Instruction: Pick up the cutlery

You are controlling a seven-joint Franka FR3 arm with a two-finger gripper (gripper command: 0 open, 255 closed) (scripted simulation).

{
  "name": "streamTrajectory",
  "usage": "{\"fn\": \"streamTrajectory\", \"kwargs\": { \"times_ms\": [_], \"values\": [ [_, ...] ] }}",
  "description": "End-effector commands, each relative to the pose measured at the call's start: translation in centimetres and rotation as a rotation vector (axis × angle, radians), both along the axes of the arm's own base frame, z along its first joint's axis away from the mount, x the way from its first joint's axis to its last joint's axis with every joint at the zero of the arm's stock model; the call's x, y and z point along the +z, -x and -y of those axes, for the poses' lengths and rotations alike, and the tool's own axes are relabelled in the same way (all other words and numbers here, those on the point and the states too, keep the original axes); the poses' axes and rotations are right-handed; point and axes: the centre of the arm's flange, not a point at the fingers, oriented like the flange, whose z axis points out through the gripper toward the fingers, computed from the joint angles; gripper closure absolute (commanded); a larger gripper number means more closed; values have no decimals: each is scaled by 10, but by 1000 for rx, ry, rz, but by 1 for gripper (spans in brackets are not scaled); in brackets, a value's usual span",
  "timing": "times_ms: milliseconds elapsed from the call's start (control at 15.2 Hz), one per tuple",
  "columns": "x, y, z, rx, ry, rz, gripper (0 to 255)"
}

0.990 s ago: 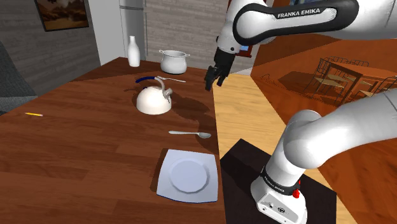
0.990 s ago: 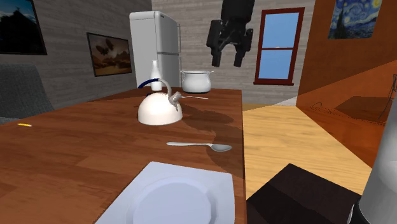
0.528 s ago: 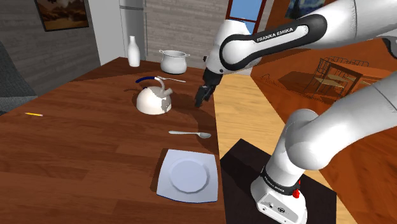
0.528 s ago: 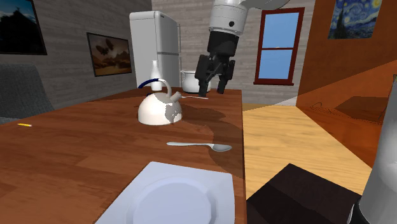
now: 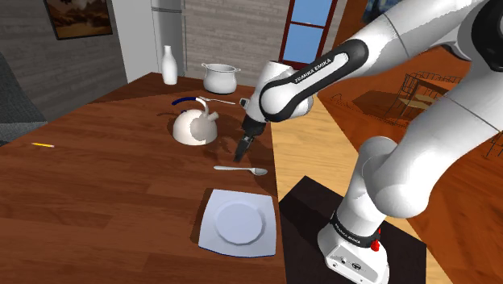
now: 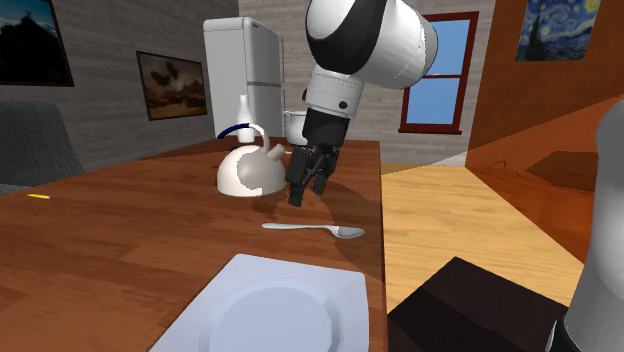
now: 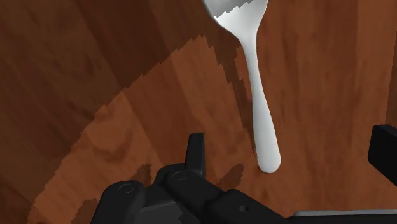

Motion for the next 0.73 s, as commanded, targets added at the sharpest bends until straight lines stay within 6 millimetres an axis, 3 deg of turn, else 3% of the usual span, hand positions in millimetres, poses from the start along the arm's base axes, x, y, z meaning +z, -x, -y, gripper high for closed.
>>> {"fn": "streamTrajectory", "kwargs": {
  "times_ms": [0, 528, 594, 660],
  "values": [
    [-16, -2, -6, 25, -5, 6, 0],
    [-51, -2, -6, 25, -5, 6, 0],
    [-51, -2, -7, 25, -5, 6, 255],
    [-51, -2, -7, 25, -5, 6, 255]
  ]
}}
